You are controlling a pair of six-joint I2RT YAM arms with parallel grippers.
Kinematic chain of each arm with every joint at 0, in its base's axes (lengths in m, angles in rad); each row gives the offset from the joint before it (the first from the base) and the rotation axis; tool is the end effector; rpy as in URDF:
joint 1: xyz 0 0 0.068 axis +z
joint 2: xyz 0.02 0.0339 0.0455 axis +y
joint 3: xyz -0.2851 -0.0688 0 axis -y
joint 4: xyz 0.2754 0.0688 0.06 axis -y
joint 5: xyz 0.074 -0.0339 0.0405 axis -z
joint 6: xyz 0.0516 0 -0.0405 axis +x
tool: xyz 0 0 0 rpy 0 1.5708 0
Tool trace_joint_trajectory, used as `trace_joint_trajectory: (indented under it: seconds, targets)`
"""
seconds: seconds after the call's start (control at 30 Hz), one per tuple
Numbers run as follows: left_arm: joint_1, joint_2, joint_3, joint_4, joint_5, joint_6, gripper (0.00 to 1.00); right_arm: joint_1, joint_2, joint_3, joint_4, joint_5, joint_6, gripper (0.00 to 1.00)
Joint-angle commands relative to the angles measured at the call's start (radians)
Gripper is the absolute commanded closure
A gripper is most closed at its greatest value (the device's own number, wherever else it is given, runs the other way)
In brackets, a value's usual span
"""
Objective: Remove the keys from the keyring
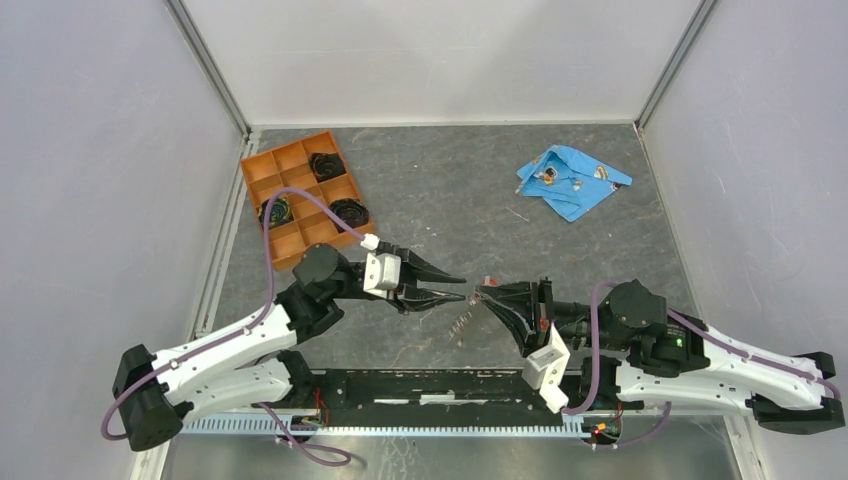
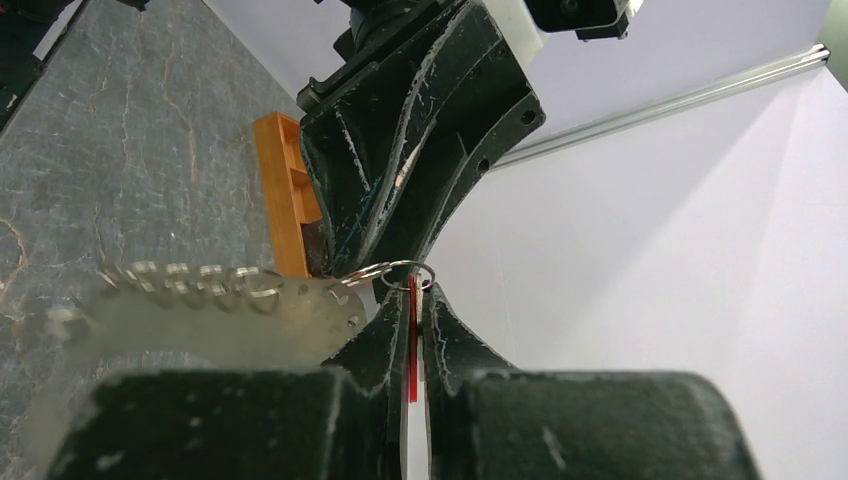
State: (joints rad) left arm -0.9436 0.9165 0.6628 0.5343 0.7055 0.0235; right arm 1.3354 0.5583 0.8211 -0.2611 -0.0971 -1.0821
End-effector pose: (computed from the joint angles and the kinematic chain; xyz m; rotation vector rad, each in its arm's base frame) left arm 0.1120 -0.2115 0.3600 1.1847 0.8678 -1.2134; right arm 0.0310 0.1508 0.3942 -1.4989 0.4858 0.2750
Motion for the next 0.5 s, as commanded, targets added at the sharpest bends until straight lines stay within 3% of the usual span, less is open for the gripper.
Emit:
trace_joint_trajectory:
  seconds: [0.0,0.47]
  targets:
    - [-0.006,0.015,0.044,0.075,0.042,-0.014,0.63,0.004,-0.011,0.049,0.04,-0.01,0.011,0.99]
    - [-0.026,0.038,0.039,0.13,0.064,-0.057,0.65,0.006,-0.002,0.044,0.036,-0.007,0.01,0.99]
